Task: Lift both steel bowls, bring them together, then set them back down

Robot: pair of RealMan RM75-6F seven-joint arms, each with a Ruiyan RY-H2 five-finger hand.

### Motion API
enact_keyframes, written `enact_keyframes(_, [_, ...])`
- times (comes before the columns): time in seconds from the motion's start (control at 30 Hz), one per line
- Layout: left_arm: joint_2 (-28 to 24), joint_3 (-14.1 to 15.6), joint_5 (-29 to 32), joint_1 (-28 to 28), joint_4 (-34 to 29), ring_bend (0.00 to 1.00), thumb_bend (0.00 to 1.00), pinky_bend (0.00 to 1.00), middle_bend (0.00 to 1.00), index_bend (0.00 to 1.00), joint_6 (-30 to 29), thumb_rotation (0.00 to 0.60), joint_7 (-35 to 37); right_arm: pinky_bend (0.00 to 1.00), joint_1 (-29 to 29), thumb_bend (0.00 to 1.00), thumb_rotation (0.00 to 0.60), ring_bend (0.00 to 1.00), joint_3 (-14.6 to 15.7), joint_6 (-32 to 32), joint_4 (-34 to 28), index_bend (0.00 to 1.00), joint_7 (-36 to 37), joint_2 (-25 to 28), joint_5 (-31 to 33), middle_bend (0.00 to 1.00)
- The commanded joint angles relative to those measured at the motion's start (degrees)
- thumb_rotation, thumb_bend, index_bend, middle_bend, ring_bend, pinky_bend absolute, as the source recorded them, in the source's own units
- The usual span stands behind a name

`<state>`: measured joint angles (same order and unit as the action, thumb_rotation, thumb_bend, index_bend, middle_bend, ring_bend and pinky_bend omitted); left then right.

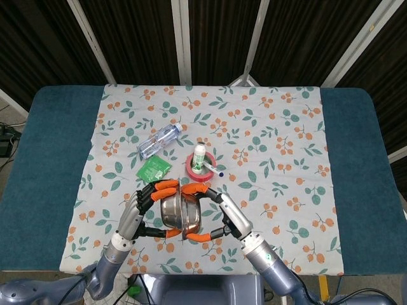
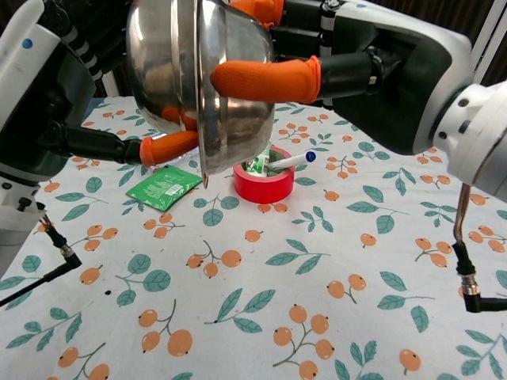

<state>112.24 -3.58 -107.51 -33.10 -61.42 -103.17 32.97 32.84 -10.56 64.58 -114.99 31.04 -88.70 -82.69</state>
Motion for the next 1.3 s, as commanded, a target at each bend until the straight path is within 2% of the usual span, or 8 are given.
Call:
enact_keyframes(0.03, [-0.1,-0.3,0.2,-0.2,0.6,0.24,0.0,0.33,0.18,0.21,-0.2,0.6,-0.3,0.51,0.0,0.17,0.6,0.49,0.0,0.0,0.0,0.55,0.0,0.2,0.0,0.31])
enact_keyframes(0.27, [-3.5,-0.9,1.3,0.3,-0.3,0.24,0.0,0.33,0.18,0.21,-0.8,0.6,-0.7,0.51,-1.3,0.17,0.6,0.49,-0.4,1.3,0.6,0.55,2.3,3.5,-0.6,0.31])
enact_keyframes(0.57, [-9.9,-0.7,1.0,1.6,-3.8,0.24,0.0,0.33,0.18,0.21,-2.9,0.6,-2.1,0.51,-3.5,0.17,0.6,0.49,-1.2,3.3,2.6,0.56,11.6,11.2,-2.7,0.31])
enact_keyframes(0.73, [-11.3,-0.5,1.5,2.0,-4.6,0.24,0.0,0.33,0.18,0.21,-2.8,0.6,-1.6,0.51,-4.0,0.17,0.6,0.49,-1.0,3.7,4.1,0.55,16.2,14.1,-4.4,0.31])
enact_keyframes(1.1, [-4.9,-1.6,4.6,0.8,1.9,0.24,0.0,0.33,0.18,0.21,-0.9,0.6,4.8,0.51,-3.0,0.17,0.6,0.49,-0.7,3.3,4.1,0.55,17.1,15.7,-6.2,0.31])
enact_keyframes(1.3, [0.4,-1.2,3.0,-1.0,4.5,0.24,0.0,0.33,0.18,0.21,-1.4,0.6,6.0,0.51,-2.1,0.17,0.6,0.49,-1.1,2.8,3.3,0.56,15.6,14.9,-4.9,0.31])
